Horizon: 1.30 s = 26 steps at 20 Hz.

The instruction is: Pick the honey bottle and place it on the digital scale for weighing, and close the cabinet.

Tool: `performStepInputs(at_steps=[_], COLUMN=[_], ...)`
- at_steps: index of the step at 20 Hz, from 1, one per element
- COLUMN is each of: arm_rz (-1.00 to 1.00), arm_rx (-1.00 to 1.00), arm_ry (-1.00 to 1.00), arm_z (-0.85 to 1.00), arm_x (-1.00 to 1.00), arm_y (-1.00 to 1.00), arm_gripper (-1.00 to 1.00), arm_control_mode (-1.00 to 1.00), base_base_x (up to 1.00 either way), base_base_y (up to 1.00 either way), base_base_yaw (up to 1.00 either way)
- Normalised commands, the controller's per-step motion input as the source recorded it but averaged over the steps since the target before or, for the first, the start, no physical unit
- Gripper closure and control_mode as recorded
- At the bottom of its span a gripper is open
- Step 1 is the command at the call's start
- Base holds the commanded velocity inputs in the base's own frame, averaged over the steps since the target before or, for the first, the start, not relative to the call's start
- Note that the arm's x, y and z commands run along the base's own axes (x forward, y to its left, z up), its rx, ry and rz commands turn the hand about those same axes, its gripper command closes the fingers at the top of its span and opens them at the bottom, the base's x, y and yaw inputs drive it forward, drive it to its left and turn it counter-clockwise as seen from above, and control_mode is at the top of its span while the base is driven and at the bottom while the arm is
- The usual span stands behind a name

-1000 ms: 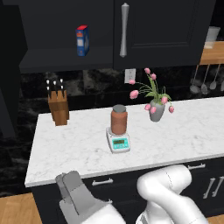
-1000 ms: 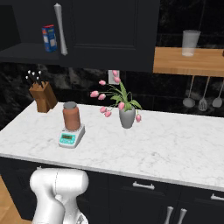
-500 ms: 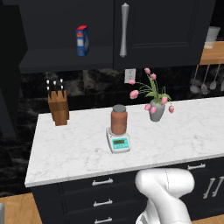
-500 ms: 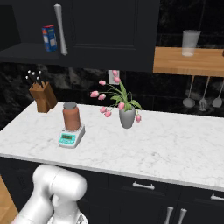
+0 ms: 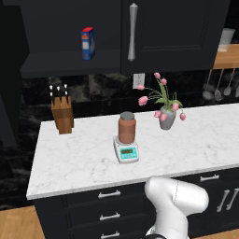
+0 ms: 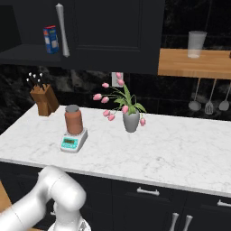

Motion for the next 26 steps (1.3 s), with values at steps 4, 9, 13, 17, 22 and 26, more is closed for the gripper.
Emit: performStepInputs(at_steps=[4, 9, 13, 17, 22, 26], arm_rz=[0.0, 0.0, 0.0, 0.0, 0.0, 0.0], arm_rx=[0.0, -0.01, -0.11, -0.26, -0.22, -0.13], arm_ry=[0.0, 0.04, 0.13, 0.1, -0.01, -0.22], arm_z=[-0.61, -0.24, 0.0, 0.0, 0.02, 0.37], arm_x=[1.0, 1.0, 1.0, 0.94, 0.87, 0.23], arm_y=[0.09, -0.02, 0.0, 0.0, -0.21, -0.34], arm_gripper=[-1.0, -1.0, -1.0, -1.0, -1.0, -1.0], arm_control_mode=[-1.0, -1.0, -1.0, -1.0, -1.0, -1.0], base_base_x=[0.0, 0.0, 0.0, 0.0, 0.0, 0.0], base_base_y=[0.0, 0.0, 0.0, 0.0, 0.0, 0.0], base_base_yaw=[0.0, 0.0, 0.0, 0.0, 0.0, 0.0])
